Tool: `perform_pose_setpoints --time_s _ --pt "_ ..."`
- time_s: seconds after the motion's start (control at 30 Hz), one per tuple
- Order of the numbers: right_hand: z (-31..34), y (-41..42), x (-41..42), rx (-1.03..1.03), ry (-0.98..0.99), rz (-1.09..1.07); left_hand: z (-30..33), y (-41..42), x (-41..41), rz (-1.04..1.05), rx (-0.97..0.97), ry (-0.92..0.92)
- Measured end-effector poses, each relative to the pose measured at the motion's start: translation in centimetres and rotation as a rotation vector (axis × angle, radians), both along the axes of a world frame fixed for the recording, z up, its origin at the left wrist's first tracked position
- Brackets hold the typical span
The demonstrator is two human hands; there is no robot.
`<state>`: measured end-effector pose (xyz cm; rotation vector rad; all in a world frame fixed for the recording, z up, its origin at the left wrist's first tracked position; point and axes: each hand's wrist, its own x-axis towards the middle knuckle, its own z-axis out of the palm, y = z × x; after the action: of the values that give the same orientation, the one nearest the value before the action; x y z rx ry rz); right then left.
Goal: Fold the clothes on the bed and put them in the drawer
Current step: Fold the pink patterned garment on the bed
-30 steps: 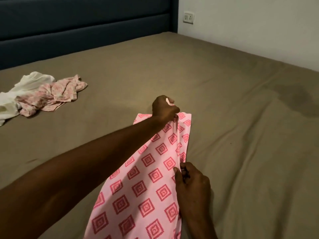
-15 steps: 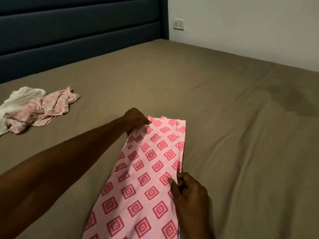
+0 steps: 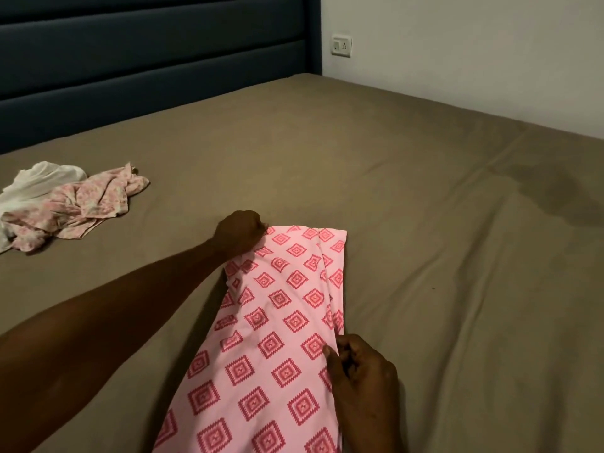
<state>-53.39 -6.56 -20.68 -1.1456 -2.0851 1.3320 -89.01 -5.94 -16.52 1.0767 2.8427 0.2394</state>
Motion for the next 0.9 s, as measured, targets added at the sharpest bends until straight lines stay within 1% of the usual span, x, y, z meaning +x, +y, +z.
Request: perform_pose_setpoints --time_s 0.03,0.07,0.1,0.13,0.17,0.2,0.23,0.3,0.33,0.37,0.43,0.53,0.63,0.7,0.77,0.83,0.9 --pt "0.1 0.1 0.0 -0.009 0.002 0.004 0.0 -0.1 0.1 -0.026 -0.026 0.104" --pt "0.2 0.1 0.1 -0.027 0.007 0.004 0.1 -0.2 0.3 -0.054 -0.005 0.233" --pt "0.3 0.0 0.0 -0.046 0.017 0.001 0.1 -0.3 0.4 -0.097 0.064 0.357" --pt "0.4 0.0 0.0 -0.062 0.025 -0.004 0.2 -0.4 0.7 -0.153 0.154 0.425" --pt "0.5 -0.1 -0.1 -0.069 0.043 -0.009 0.2 -0.2 0.9 -0.213 0.232 0.445" --pt "0.5 0.0 -0.1 -0.068 0.055 -0.018 0.4 0.2 1.3 -0.284 0.279 0.394" --pt "0.4 0.0 -0.1 -0.062 0.061 -0.016 0.8 0.9 1.9 -0.342 0.287 0.284" --pt "0.3 -0.1 -0.1 -0.048 0.044 -0.008 1.7 2.7 3.5 -0.397 0.194 0.037" --pt "0.4 -0.1 -0.1 -0.051 0.036 -0.006 1.8 3.4 4.1 -0.397 0.144 -0.041" --pt "0.4 0.0 -0.1 -0.053 0.036 -0.002 1.7 4.1 4.5 -0.392 0.110 -0.073" --pt "0.4 -0.1 -0.1 -0.058 0.032 0.009 1.4 5.0 4.7 -0.386 0.105 -0.064" --pt "0.1 0.0 0.0 -0.060 0.028 0.014 1.8 5.2 4.4 -0.395 0.162 -0.088" --pt "-0.1 0.2 0.0 -0.029 0.016 0.028 2.4 5.1 4.4 -0.428 0.137 -0.072" --pt "-0.2 0.3 0.0 -0.046 0.015 0.038 2.4 5.1 4.3 -0.434 0.136 -0.048" --pt "-0.1 0.3 0.1 -0.063 0.034 0.037 2.7 5.0 4.3 -0.426 0.177 -0.055" --pt "0.1 0.1 0.1 -0.095 0.084 0.026 3.0 5.0 4.4 -0.386 0.252 -0.084" --pt "0.3 0.0 0.1 -0.160 0.147 -0.001 3.4 5.2 4.4 -0.296 0.305 -0.138"
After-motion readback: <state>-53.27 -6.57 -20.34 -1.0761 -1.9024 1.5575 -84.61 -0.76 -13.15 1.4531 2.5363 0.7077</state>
